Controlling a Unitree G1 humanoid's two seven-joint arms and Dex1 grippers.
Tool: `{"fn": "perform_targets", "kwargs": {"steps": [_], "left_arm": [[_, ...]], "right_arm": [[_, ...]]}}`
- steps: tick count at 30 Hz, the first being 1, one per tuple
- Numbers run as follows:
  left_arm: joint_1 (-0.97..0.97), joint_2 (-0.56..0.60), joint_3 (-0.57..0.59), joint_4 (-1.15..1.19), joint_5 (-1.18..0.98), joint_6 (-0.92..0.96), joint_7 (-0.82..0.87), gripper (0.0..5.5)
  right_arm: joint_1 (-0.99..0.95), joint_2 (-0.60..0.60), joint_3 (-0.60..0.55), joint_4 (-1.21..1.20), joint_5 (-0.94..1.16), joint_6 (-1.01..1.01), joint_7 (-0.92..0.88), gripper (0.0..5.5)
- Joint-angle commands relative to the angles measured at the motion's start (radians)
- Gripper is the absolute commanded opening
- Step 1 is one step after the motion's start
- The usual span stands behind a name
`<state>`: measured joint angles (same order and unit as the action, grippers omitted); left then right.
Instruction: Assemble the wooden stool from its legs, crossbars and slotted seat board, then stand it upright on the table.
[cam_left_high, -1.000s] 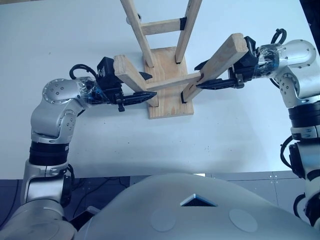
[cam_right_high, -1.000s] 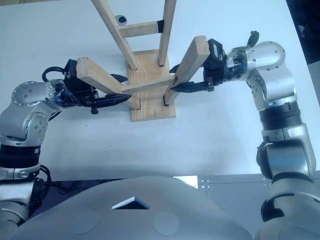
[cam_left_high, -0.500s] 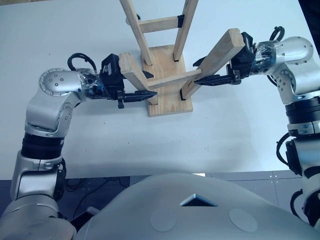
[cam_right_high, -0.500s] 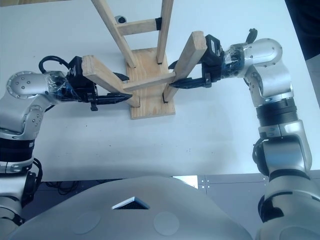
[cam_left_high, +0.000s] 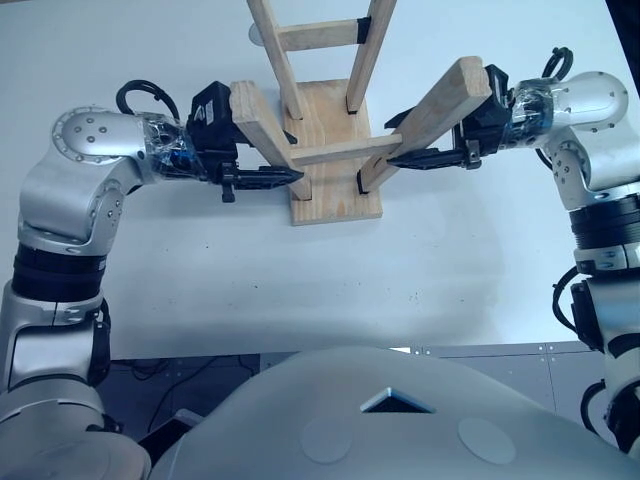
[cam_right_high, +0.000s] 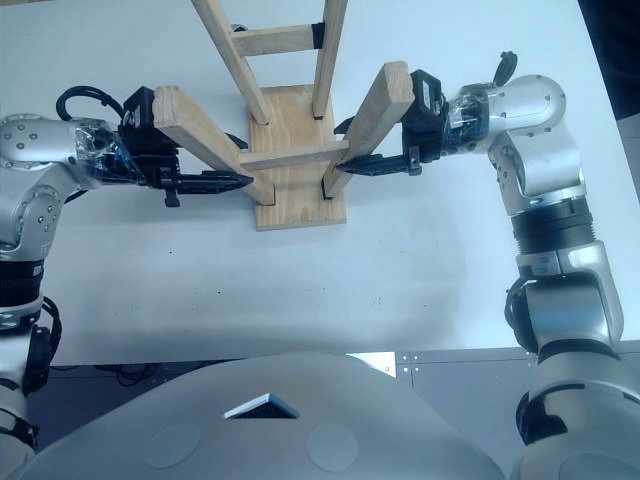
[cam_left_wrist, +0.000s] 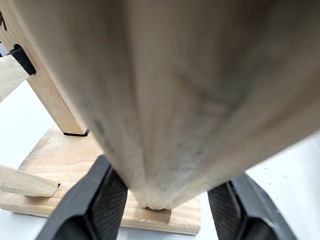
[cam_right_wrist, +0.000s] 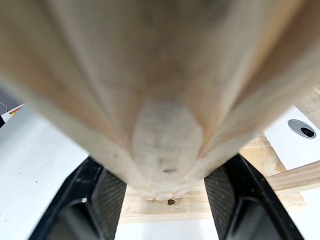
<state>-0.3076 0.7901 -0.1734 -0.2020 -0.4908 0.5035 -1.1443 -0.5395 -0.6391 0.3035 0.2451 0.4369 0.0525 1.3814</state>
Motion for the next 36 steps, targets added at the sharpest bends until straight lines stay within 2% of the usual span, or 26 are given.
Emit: {"fn": "perform_targets", "kwargs": {"steps": [1,8,14,18,20,22,26,28,31,34,36], "left_arm": [[0.127,0.104,-0.262,-0.072,0.110,0.169,-0.071,2.14],[0.137,0.116,-0.266,-0.081,0.099,0.165,-0.048,2.08],[0.085,0.065,-0.241,-0.127,0.067,0.237,-0.023,1.16],[0.087,0.052,-0.210,-0.156,0.044,0.251,-0.019,0.56],[0.116,0.057,-0.189,-0.210,0.033,0.257,0.006,0.28],[0.133,0.062,-0.156,-0.284,0.002,0.289,0.030,0.24],[0.130,0.134,-0.003,-0.493,-0.163,0.355,0.003,0.24],[0.048,0.165,0.112,-0.570,-0.297,0.382,-0.017,0.24],[-0.268,0.149,0.198,-0.535,-0.426,0.431,0.050,0.24],[-0.562,0.111,0.148,-0.401,-0.400,0.505,0.122,0.24],[-0.669,0.109,0.040,-0.323,-0.300,0.528,0.127,0.24]], "right_arm": [[-0.072,0.061,0.202,-0.038,-0.344,0.151,-0.185,2.03],[-0.077,0.055,0.138,-0.148,-0.193,0.327,-0.201,2.03],[-0.072,0.046,0.201,-0.267,-0.231,0.348,-0.203,2.03],[-0.045,0.029,0.222,-0.255,-0.255,0.340,-0.210,2.03],[-0.030,0.021,0.219,-0.196,-0.269,0.324,-0.217,2.03],[-0.012,0.013,0.215,-0.119,-0.286,0.286,-0.226,2.03],[0.057,-0.006,0.199,-0.051,-0.266,0.241,-0.224,2.03],[0.102,-0.013,0.190,-0.053,-0.254,0.233,-0.239,2.03],[0.147,-0.015,0.179,-0.082,-0.241,0.237,-0.270,2.03],[0.157,-0.004,0.173,-0.096,-0.239,0.245,-0.290,2.03],[0.158,0.006,0.169,-0.098,-0.241,0.247,-0.302,2.03]]}}
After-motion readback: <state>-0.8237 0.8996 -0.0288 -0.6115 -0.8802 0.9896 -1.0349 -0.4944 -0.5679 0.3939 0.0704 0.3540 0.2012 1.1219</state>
